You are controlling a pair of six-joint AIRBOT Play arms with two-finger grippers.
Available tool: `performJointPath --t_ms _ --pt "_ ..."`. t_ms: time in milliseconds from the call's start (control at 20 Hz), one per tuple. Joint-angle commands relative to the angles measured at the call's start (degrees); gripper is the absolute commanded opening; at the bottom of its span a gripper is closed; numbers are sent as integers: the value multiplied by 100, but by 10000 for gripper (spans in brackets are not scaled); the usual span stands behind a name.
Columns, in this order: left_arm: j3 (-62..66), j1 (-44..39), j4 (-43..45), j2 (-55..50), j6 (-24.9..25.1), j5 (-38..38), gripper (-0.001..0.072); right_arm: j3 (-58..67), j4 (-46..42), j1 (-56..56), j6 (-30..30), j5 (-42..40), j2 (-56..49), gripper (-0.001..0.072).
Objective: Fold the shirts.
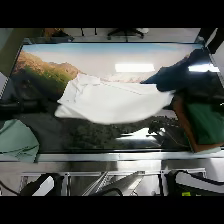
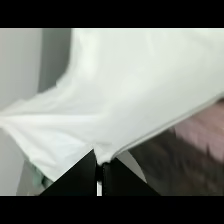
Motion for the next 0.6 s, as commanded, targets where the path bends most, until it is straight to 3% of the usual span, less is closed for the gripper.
performJointPath --t_ms 0,250,400,550 --pt "2516 332 -332 874 -376 -271 14 2022 1346 -317 -20 -341 726 20" --pt "5362 1665 -286 1220 -621 -35 14 4079 1014 -667 -17 -1451 1213 19" --pt "5777 1764 -186 1104 -612 15 14 4317 507 -667 -11 -1473 1187 20" --pt "5021 1755 -197 813 -575 -280 14 4120 323 -619 212 -957 765 20"
